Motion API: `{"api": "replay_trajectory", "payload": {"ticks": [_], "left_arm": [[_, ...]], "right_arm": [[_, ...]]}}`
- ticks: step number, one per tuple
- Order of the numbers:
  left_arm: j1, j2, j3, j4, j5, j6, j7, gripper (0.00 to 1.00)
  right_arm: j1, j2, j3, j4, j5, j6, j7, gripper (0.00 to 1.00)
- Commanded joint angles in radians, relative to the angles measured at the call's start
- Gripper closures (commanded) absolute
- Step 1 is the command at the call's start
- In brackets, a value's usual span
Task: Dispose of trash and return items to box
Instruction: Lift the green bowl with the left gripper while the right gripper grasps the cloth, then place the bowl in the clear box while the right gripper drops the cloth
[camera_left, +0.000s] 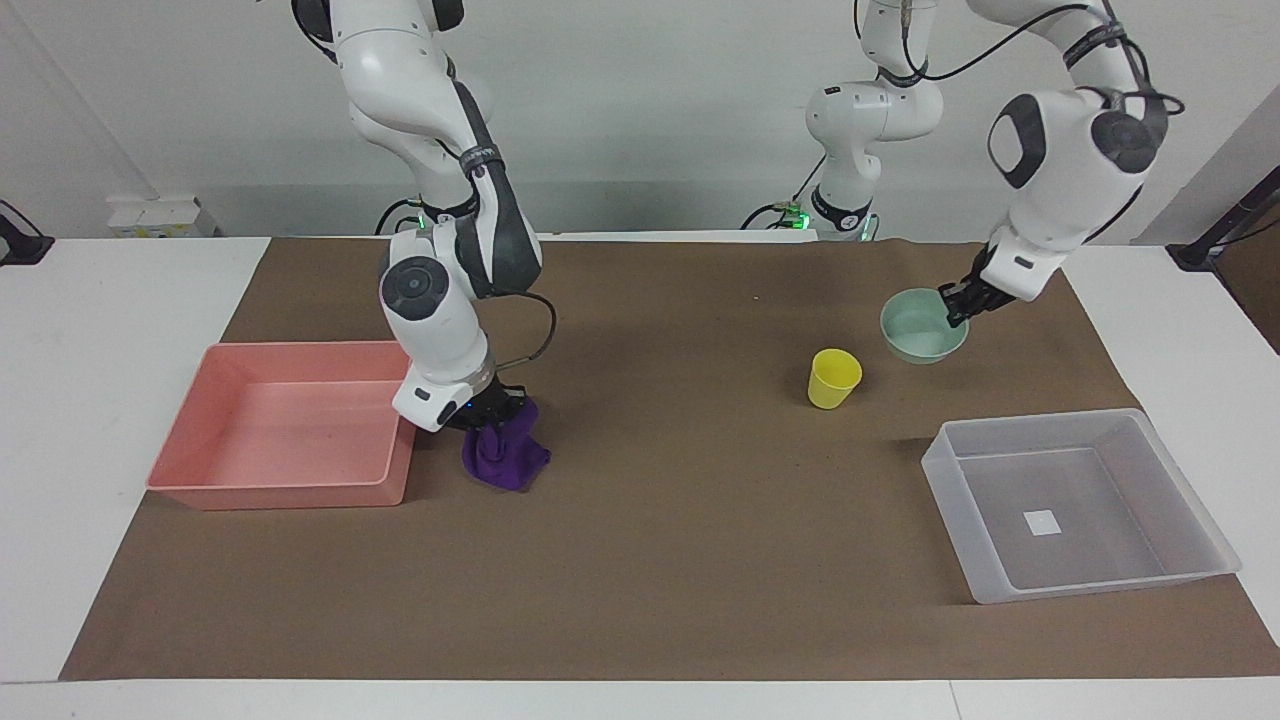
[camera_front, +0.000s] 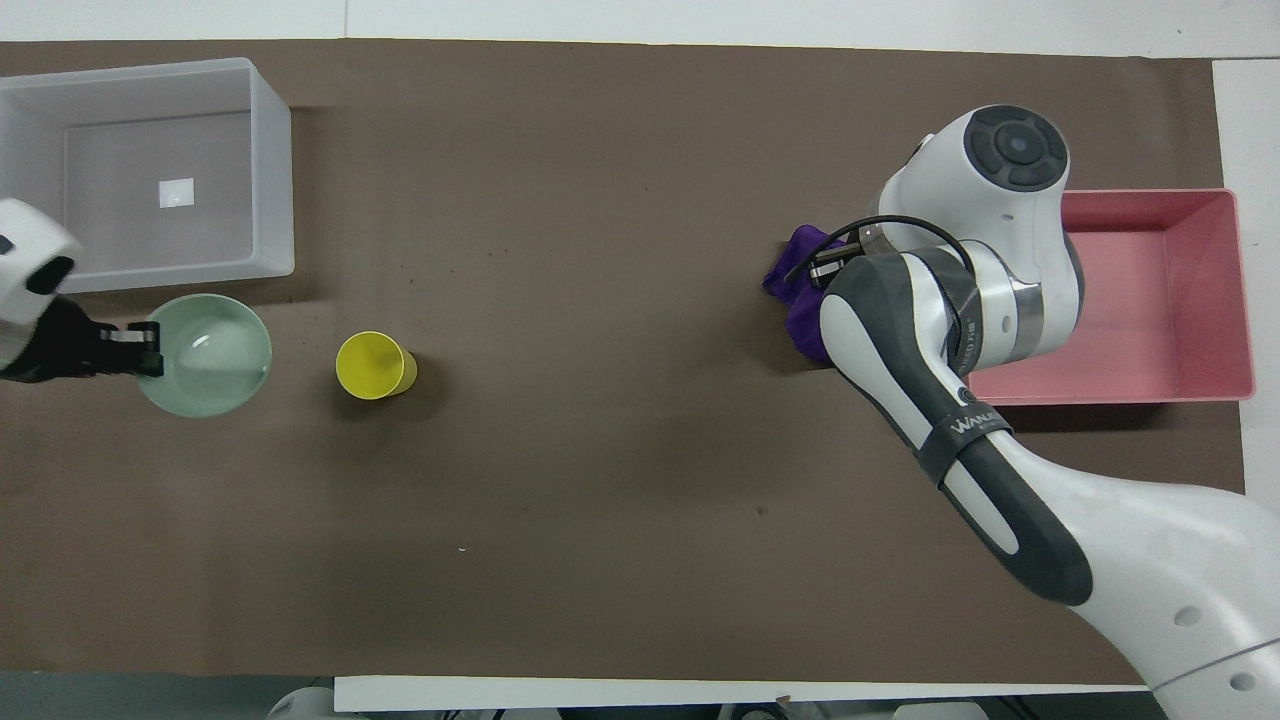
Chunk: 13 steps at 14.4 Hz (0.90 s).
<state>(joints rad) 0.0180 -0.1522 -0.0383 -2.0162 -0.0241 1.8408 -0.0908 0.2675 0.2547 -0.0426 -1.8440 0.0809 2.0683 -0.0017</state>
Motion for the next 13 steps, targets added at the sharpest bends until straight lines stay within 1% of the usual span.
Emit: {"api": "replay_trajectory", "payload": {"ticks": [1,2,3,4,5,6,8,10,11,12,13], "left_arm": [[0.062,0.222,0.001,0.193,-0.052,0.079,0.023,1.0],[0.077,0.312,0.001,0.303,-0.056,0.084,0.025,1.0],[0.085,0.409,0.001,0.421,-0.057,0.086,0.023,1.0],[0.086,0.489,0.001,0.506,-0.057,0.087,0.023,1.0],[0.091,0.55,0.003,0.566,-0.054,0.1,0.025,1.0],[0.1,0.604,0.003,0.589,-0.054,0.135,0.025,1.0],[0.105,0.684,0.001,0.588,-0.054,0.221,0.023,1.0],[0.115,0.704,0.003,0.57,-0.053,0.235,0.02,1.0],[0.122,0.703,0.006,0.517,-0.051,0.285,0.02,0.99],[0.117,0.688,0.014,0.439,-0.039,0.37,0.016,0.71],[0.106,0.677,0.015,0.418,-0.024,0.399,0.013,0.01]], "right_arm": [[-0.011,-0.081,-0.006,0.029,0.0,-0.091,0.012,1.0],[-0.02,-0.098,-0.011,0.043,-0.001,-0.123,0.011,1.0],[-0.052,-0.121,-0.011,0.06,-0.001,-0.163,0.011,1.0],[-0.085,-0.144,-0.01,0.066,-0.004,-0.186,0.0,1.0],[-0.12,-0.172,-0.01,0.065,-0.007,-0.195,-0.011,1.0],[-0.157,-0.19,-0.01,0.065,-0.009,-0.214,-0.041,1.0],[-0.238,-0.212,-0.01,0.063,-0.009,-0.249,-0.119,1.0],[-0.333,-0.221,-0.01,0.04,-0.009,-0.254,-0.225,1.0],[-0.365,-0.235,-0.01,0.01,-0.009,-0.245,-0.254,1.0],[-0.39,-0.241,-0.01,-0.013,-0.009,-0.238,-0.261,1.0],[-0.413,-0.239,-0.01,-0.03,-0.009,-0.231,-0.262,1.0]]}}
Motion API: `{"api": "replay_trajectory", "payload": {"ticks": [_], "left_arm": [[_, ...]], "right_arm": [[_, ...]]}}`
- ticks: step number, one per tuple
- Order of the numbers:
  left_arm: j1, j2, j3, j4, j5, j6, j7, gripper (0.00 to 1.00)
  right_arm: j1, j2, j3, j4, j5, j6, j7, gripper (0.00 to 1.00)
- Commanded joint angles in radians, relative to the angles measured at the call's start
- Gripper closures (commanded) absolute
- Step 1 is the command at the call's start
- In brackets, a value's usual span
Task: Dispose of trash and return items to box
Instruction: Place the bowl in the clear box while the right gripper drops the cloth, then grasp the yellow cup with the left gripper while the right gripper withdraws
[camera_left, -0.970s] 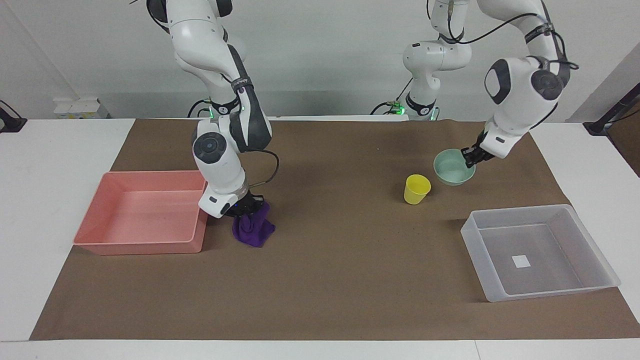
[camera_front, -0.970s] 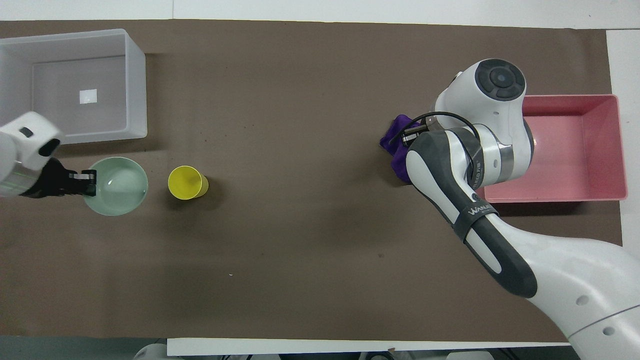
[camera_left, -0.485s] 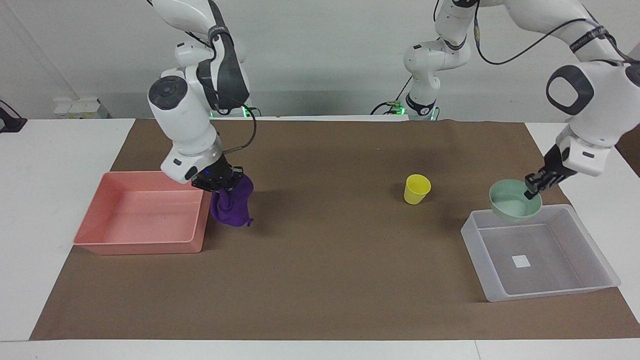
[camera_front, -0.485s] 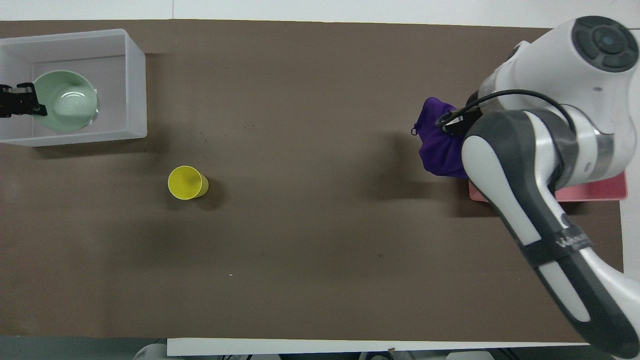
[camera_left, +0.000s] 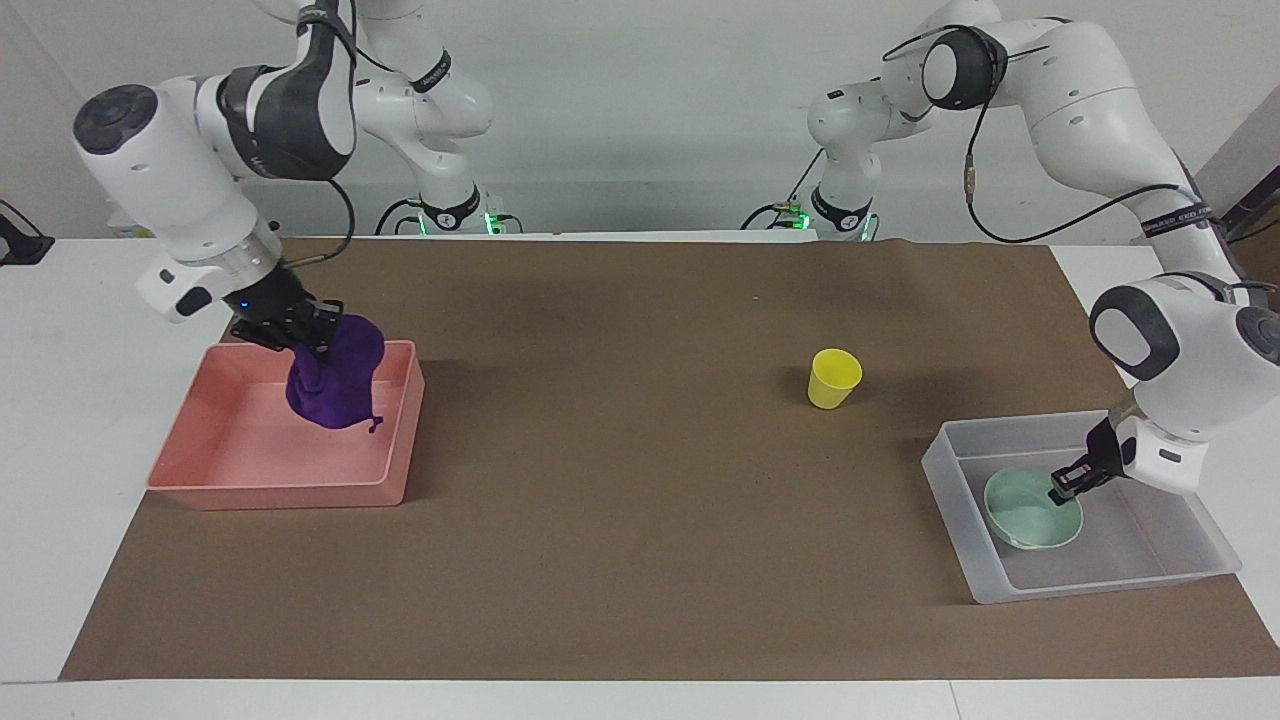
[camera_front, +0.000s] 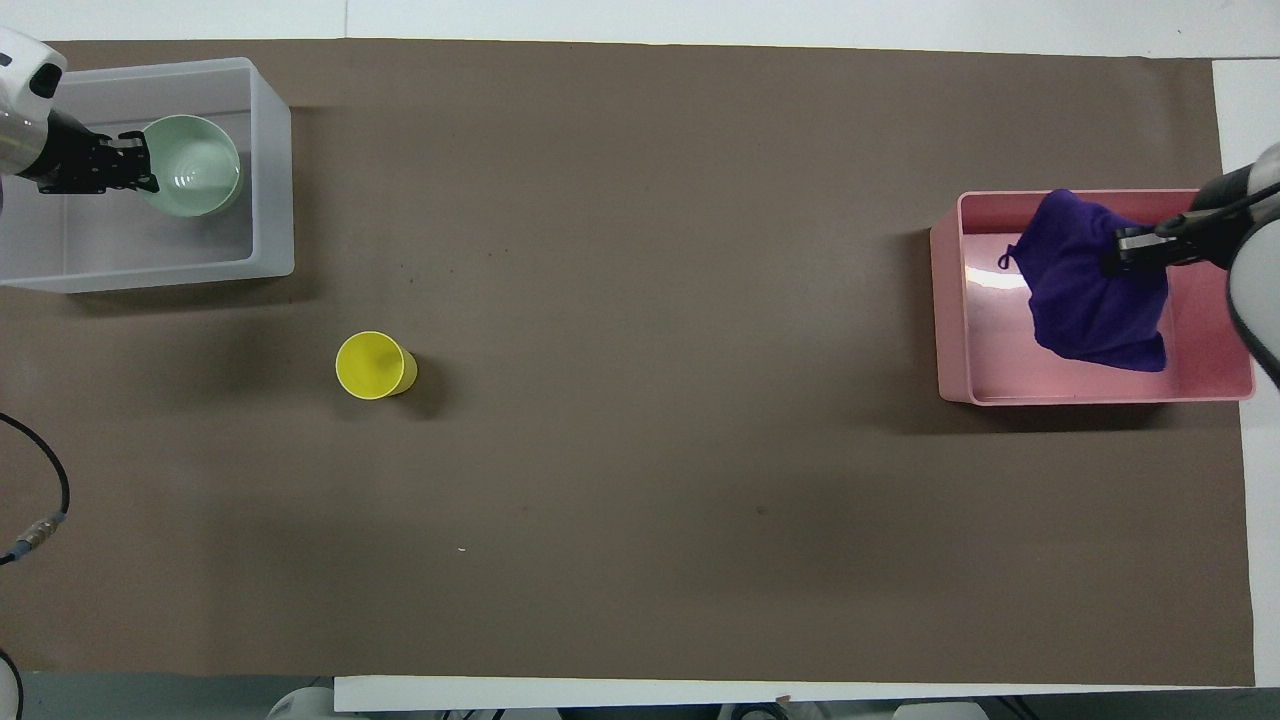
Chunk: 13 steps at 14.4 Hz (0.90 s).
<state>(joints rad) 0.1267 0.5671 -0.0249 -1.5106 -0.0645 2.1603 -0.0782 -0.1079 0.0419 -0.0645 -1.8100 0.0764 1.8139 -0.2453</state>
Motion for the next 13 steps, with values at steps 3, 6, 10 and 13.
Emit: {"api": "replay_trajectory", "payload": {"ticks": [3,6,10,13], "left_arm": [[-0.002,-0.142,0.002,0.008,0.042,-0.104,0.002,0.0],[-0.062,-0.301,-0.001,-0.011,0.043,-0.302,-0.011,0.0],[-0.253,-0.534,-0.001,-0.412,0.06,-0.344,-0.174,0.0],[-0.301,-0.665,-0.012,-0.699,0.054,-0.16,-0.218,0.0]], "right_arm": [[-0.076,-0.004,0.012,-0.17,-0.004,0.151,-0.045,0.99],[-0.079,0.064,0.012,-0.201,-0.004,0.243,-0.045,0.97],[-0.07,0.088,0.012,-0.19,-0.004,0.263,-0.037,0.49],[-0.067,0.075,0.017,-0.169,-0.003,0.228,-0.028,0.14]]}}
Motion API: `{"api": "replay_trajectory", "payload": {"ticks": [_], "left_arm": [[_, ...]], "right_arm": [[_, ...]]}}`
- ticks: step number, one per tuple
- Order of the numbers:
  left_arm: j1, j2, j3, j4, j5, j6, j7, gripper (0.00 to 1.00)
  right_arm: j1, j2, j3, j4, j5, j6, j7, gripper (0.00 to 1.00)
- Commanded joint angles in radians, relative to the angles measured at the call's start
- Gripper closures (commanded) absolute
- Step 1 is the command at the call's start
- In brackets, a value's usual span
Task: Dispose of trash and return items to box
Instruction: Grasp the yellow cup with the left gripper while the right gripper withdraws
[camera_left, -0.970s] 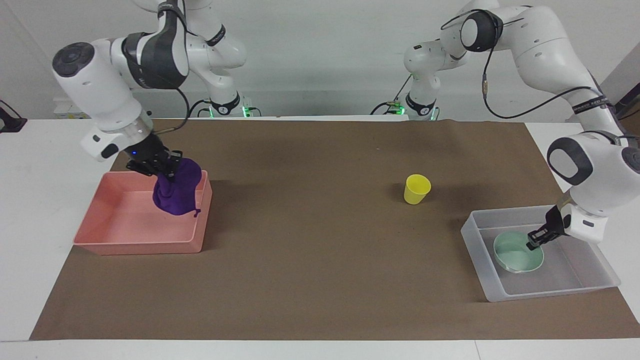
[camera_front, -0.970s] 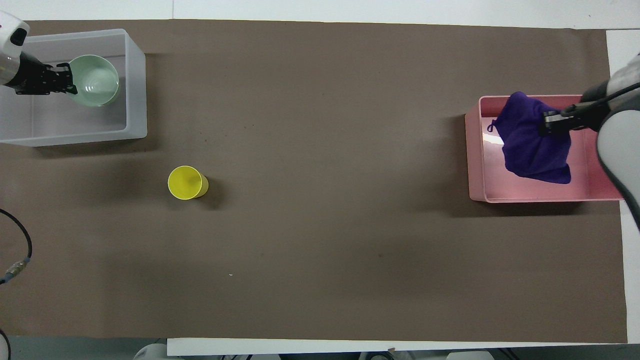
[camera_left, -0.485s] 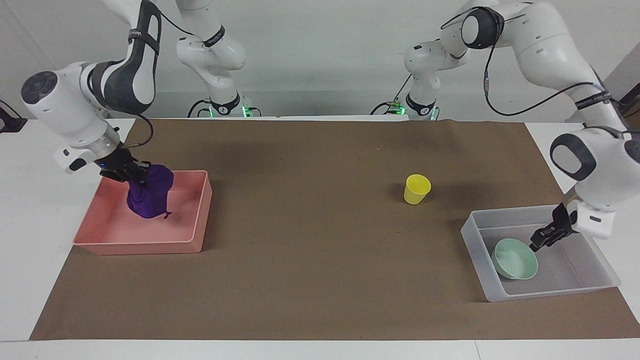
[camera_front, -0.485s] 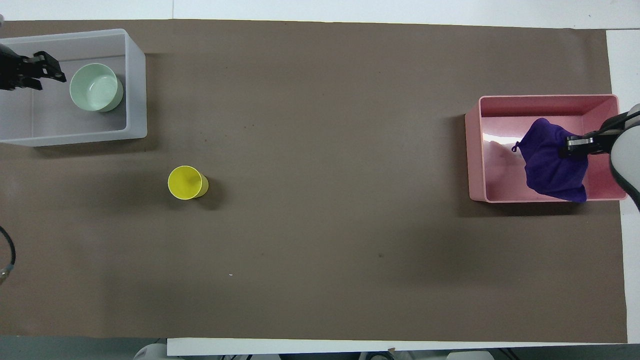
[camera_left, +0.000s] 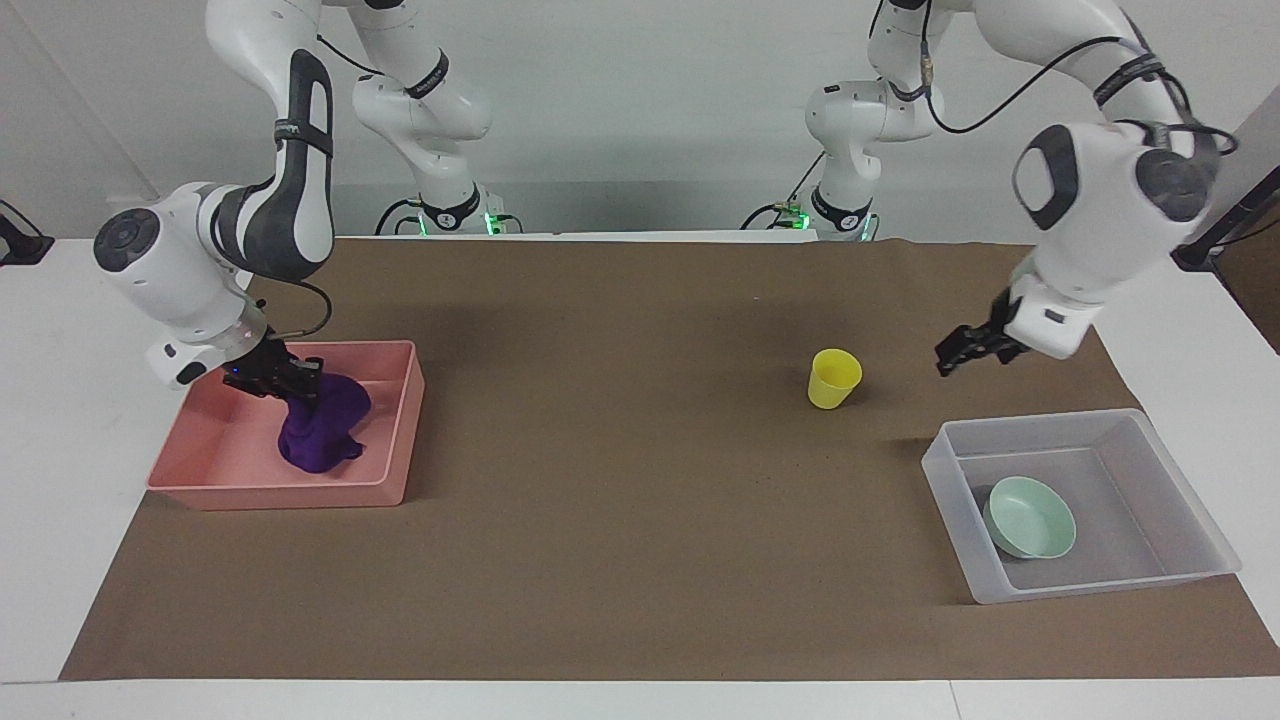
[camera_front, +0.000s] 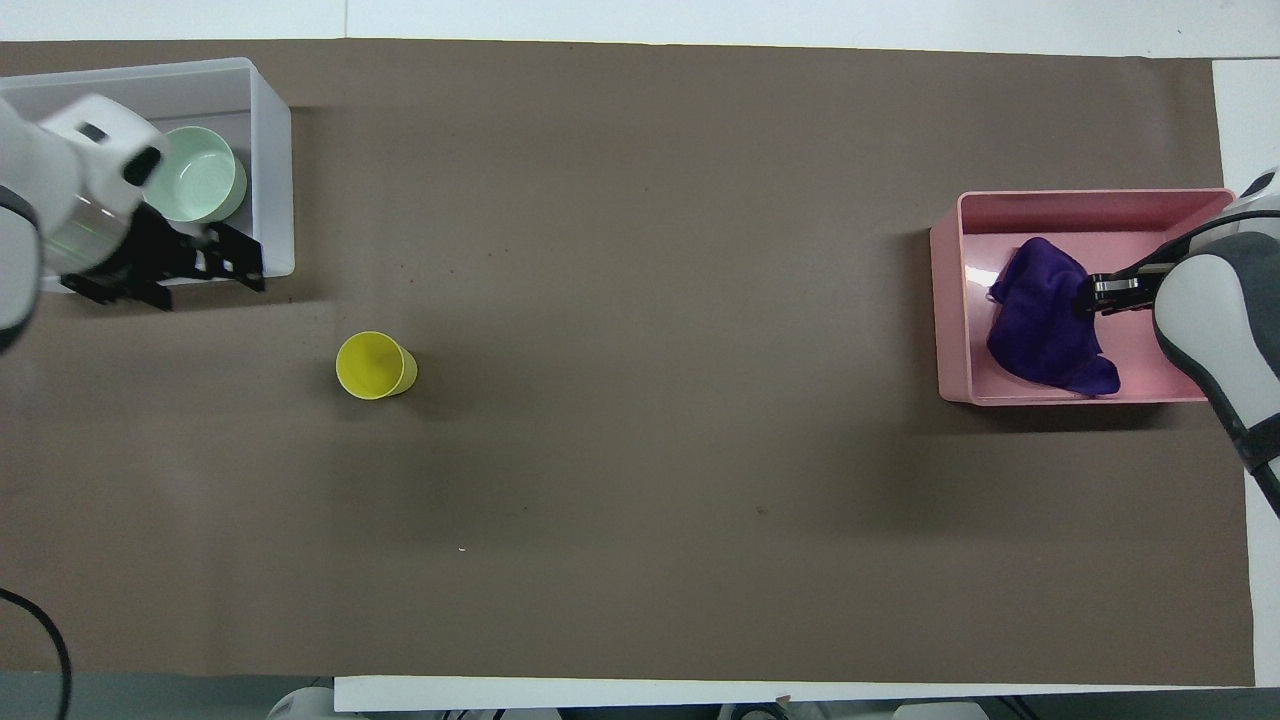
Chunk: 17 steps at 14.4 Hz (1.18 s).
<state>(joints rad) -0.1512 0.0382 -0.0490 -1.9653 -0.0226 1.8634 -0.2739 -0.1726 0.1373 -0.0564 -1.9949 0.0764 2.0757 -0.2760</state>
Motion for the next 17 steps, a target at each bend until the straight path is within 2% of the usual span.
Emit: {"api": "replay_trajectory", "payload": {"ticks": [1,4,7,9,10,11,14,16,17], "left_arm": [[-0.043,-0.152,0.012,-0.301,0.006,0.186,-0.042,0.0],[-0.112,-0.139,0.012,-0.372,0.006,0.301,-0.147,0.0],[-0.154,-0.12,0.012,-0.377,0.006,0.355,-0.203,0.02],[-0.154,-0.115,0.014,-0.408,0.006,0.376,-0.209,0.76],[-0.154,-0.113,0.014,-0.421,0.006,0.408,-0.2,0.95],[-0.153,-0.109,0.014,-0.429,0.006,0.436,-0.199,1.0],[-0.143,-0.081,0.015,-0.387,0.006,0.451,-0.197,1.0],[-0.127,-0.014,0.017,-0.206,0.006,0.393,-0.171,1.0],[-0.114,0.0,0.017,-0.113,0.006,0.311,-0.169,1.0]], "right_arm": [[-0.001,-0.033,0.013,0.031,-0.003,-0.064,0.014,0.12],[0.048,-0.057,0.018,0.114,-0.004,-0.202,0.053,0.09],[0.082,-0.061,0.018,0.25,-0.027,-0.398,0.083,0.09],[0.097,-0.099,0.021,0.286,-0.081,-0.477,0.096,0.09],[0.1,-0.131,0.021,0.286,-0.083,-0.509,0.104,0.09],[0.099,-0.154,0.021,0.283,-0.083,-0.535,0.106,0.09],[0.099,-0.205,0.021,0.281,-0.081,-0.598,0.106,0.09],[0.1,-0.238,0.021,0.272,-0.069,-0.611,0.107,0.08],[0.101,-0.245,0.021,0.272,-0.067,-0.612,0.109,0.07]]}}
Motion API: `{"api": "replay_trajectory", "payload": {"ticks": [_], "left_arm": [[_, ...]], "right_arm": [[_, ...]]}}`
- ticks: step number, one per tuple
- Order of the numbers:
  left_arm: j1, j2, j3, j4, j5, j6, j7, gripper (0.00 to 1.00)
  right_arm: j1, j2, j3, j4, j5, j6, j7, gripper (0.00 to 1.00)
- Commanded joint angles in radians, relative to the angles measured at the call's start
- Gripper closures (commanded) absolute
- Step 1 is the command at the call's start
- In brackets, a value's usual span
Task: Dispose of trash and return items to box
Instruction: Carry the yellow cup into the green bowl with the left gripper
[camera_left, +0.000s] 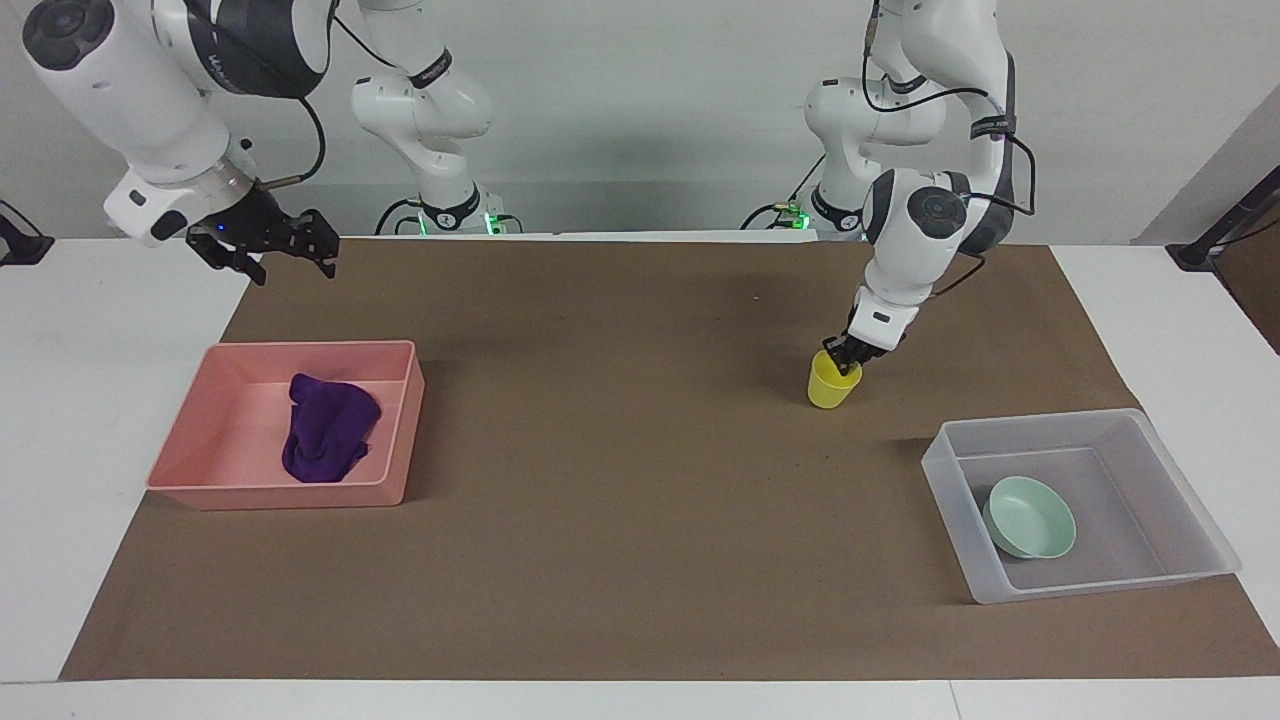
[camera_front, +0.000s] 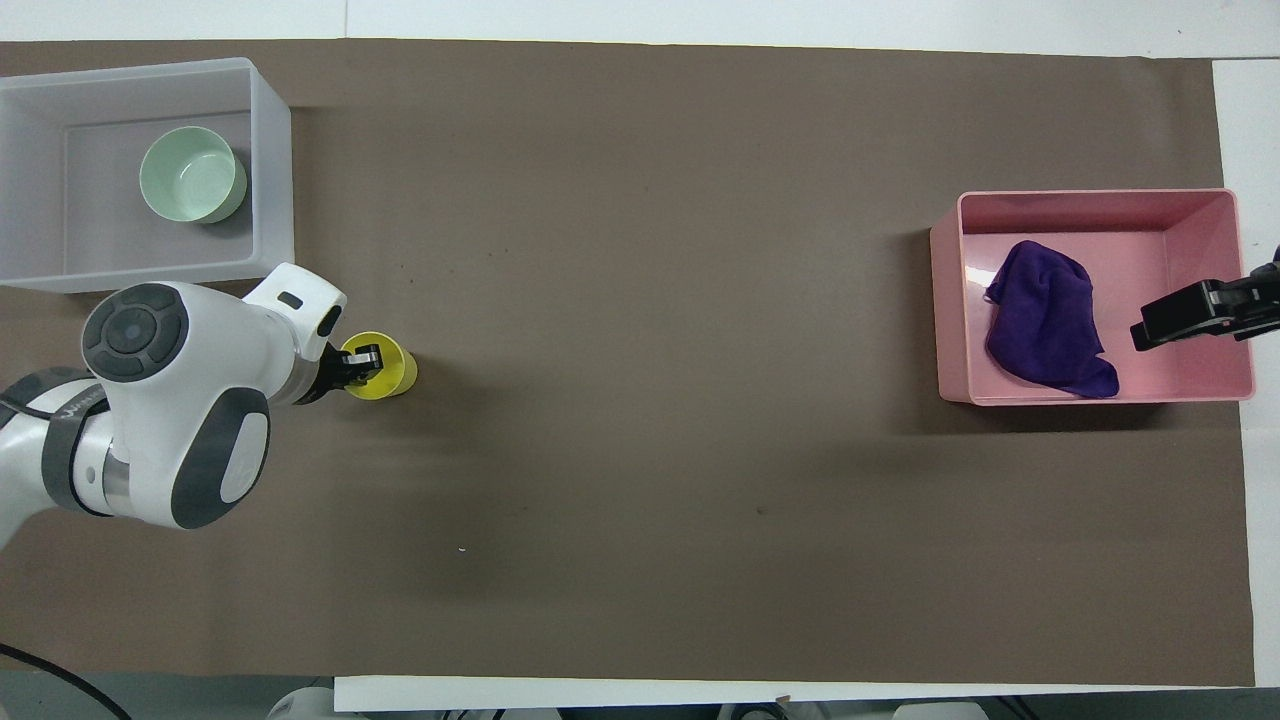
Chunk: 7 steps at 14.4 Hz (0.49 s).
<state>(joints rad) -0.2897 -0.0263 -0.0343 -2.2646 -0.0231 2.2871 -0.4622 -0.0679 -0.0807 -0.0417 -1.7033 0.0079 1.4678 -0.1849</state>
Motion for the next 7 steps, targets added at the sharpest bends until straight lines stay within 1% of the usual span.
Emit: {"api": "replay_trajectory", "payload": {"ticks": [1,3,5,6,7], "left_arm": [[0.04,0.074,0.002,0.295,-0.003,-0.221,0.019,1.0],[0.082,0.075,0.008,0.446,-0.023,-0.367,0.023,1.0],[0.145,0.08,0.011,0.548,-0.021,-0.434,0.055,1.0],[0.203,0.11,0.011,0.6,-0.024,-0.446,0.059,1.0],[0.26,0.161,0.011,0.646,-0.011,-0.458,0.059,1.0]], "right_arm": [[-0.004,-0.03,0.006,-0.019,0.003,-0.018,0.019,0.07],[-0.001,-0.033,0.006,-0.019,0.009,-0.029,0.021,0.07],[0.017,-0.033,0.006,-0.018,0.012,-0.02,0.056,0.05],[0.019,-0.033,0.006,-0.019,0.012,-0.018,0.065,0.02],[0.019,-0.033,0.006,-0.019,0.012,-0.015,0.067,0.01]]}}
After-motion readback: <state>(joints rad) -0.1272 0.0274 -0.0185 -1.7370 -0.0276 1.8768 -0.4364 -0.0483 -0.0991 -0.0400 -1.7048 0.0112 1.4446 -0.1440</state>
